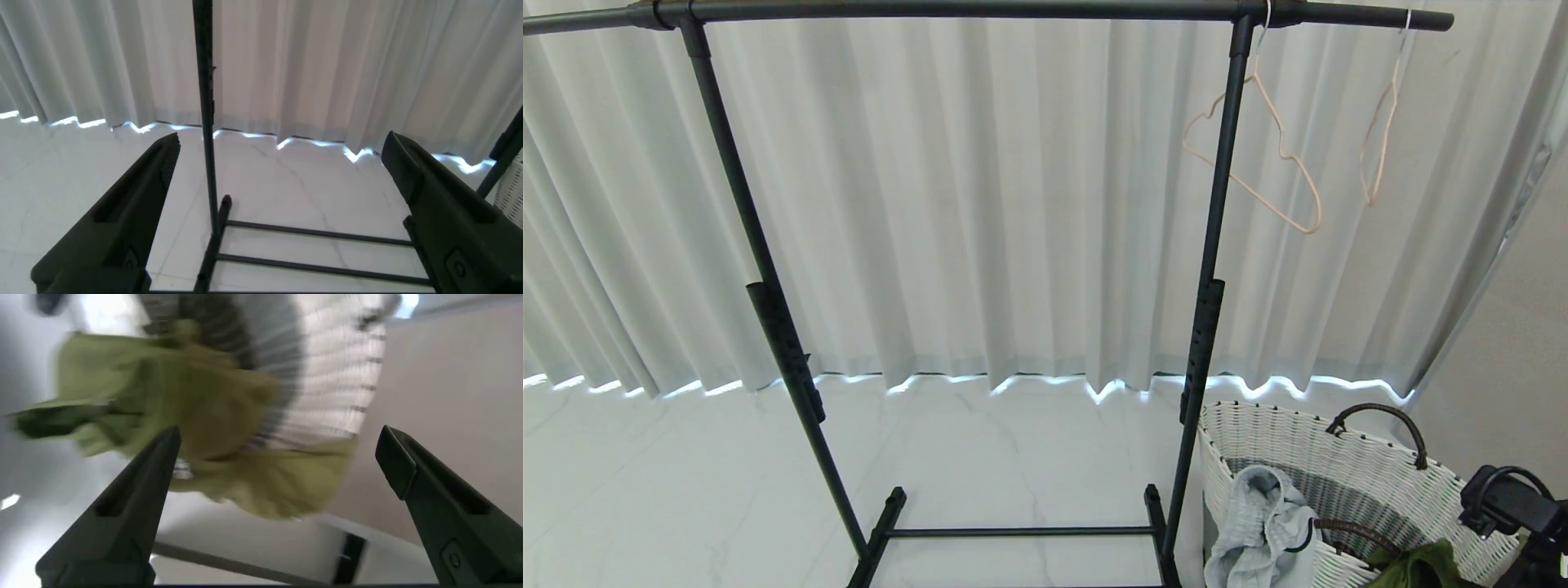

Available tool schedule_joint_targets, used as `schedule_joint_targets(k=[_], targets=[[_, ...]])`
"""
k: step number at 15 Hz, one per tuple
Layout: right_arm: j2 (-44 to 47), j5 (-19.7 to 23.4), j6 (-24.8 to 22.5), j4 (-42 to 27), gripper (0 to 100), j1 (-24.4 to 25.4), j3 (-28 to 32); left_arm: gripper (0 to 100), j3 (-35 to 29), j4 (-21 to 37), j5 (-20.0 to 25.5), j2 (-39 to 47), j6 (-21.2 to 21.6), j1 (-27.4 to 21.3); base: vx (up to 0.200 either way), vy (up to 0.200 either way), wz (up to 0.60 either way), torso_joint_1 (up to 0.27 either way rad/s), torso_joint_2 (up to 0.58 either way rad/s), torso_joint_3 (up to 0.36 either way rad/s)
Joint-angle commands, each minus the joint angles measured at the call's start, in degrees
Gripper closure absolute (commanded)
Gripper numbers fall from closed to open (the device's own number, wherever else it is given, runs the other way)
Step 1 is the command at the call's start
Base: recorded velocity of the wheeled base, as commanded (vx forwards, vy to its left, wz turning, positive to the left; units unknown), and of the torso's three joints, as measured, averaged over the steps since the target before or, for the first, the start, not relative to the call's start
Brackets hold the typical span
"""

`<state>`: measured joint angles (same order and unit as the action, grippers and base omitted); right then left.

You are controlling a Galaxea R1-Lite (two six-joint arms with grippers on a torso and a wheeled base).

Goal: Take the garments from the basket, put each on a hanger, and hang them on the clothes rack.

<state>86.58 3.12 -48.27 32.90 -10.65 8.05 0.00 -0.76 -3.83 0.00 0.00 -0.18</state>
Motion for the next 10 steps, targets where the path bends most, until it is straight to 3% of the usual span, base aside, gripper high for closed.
schedule_joint_targets(k=[1,4,7,10], targets=[[4.21,2.68,-0.07,0.06,0,-0.33,0.04,0,0.00,-0.04,-0.04,0.00,0.00,0.01,0.000,0.000,0.00,0.000,0.00,0.000],[6.67,5.23,0.02,0.94,0,-0.33,0.83,0,0.00,-0.04,-0.04,0.00,0.09,0.01,0.000,0.000,0.00,0.000,0.00,0.000],[12.30,5.23,0.20,9.46,0,-0.42,0.30,0,0.00,-0.04,-0.04,0.00,0.09,0.01,0.000,0.000,0.00,0.000,0.00,0.000],[14.67,7.51,0.20,12.89,0,-0.07,0.13,0,0.00,-0.04,-0.04,0.00,0.18,0.01,0.000,0.000,0.00,0.000,0.00,0.000]])
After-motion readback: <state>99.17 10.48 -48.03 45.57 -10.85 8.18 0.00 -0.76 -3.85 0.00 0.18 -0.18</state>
